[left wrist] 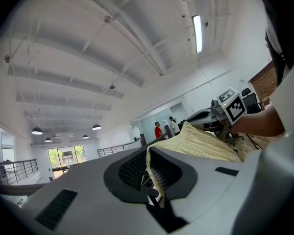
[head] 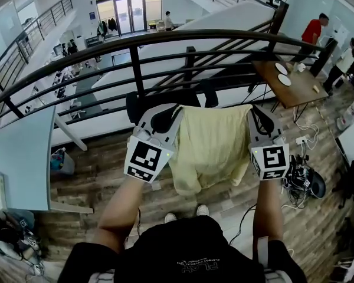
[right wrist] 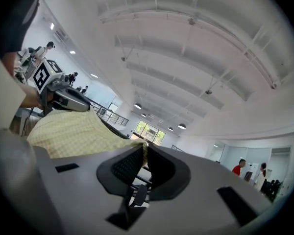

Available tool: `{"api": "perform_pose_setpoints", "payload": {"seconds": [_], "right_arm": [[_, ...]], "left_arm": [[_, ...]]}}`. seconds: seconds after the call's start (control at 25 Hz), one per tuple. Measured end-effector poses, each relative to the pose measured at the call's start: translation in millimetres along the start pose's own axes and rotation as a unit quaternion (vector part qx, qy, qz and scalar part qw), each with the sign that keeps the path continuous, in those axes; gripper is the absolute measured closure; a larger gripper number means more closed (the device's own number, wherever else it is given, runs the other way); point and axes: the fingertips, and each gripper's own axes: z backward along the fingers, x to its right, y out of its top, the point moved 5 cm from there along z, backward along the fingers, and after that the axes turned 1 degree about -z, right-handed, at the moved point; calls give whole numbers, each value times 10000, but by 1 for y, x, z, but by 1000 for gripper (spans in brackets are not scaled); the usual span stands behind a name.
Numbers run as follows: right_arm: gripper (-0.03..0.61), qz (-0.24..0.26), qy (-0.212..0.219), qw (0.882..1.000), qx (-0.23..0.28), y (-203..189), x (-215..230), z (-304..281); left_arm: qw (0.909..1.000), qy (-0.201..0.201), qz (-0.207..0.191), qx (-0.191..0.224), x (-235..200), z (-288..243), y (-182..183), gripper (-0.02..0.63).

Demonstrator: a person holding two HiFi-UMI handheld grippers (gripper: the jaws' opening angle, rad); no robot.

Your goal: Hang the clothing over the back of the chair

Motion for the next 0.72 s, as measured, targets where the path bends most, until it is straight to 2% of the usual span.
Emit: {"api": "perform_pose_setpoints", "payload": {"seconds": [0.2,0.36,0.48,0.72], "right_arm": [[540,174,208,9996,0,-5,10,-23],[540,269,401,9988,15,-6,19,-38],[540,319,631,9975,-38,-11,21,-52],[540,419,1105,9929,-145,-17,21,-77]], "left_arm": [[9997,72,-133,-195,-9,-17,-5,580],[9993,102,-66,-344,-19,-31,-10,580],[9991,167,59,-394,-25,-39,-14,580],[9978,271,-57,-600,-34,-51,-24,580]]}}
